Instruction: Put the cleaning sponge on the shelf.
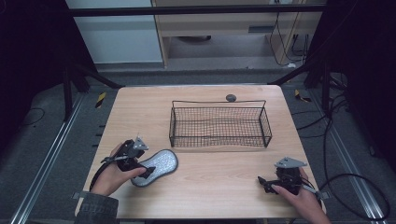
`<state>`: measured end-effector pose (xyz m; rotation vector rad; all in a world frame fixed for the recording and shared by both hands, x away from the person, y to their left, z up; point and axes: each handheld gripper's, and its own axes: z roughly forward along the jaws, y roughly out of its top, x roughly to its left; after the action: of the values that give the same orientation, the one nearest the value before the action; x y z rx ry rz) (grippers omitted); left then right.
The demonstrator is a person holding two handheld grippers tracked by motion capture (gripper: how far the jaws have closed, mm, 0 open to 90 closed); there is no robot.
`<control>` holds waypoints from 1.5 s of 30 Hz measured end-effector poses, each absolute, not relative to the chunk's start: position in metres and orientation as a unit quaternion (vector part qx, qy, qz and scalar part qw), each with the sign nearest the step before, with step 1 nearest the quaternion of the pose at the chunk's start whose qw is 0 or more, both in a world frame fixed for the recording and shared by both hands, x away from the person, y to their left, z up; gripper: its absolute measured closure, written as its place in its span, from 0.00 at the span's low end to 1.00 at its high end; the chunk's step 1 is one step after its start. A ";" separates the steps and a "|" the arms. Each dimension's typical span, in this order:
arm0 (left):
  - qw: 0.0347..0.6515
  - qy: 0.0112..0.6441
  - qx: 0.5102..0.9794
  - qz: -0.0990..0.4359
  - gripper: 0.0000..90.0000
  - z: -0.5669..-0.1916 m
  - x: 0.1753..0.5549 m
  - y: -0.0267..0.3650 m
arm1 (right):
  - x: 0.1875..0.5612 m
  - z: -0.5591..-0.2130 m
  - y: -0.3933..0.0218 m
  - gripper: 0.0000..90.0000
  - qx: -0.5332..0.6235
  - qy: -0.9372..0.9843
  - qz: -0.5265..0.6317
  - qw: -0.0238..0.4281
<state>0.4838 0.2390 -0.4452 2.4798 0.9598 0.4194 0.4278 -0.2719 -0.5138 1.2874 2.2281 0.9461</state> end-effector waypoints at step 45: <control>0.184 0.306 0.929 0.093 0.03 -0.480 0.498 0.218 | 0.428 -0.514 -0.272 0.00 0.460 0.797 0.338 0.198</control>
<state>0.4985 0.2179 -0.4804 2.6201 0.8620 0.2619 0.4278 -0.2719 -0.5138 1.2880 2.2290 0.9472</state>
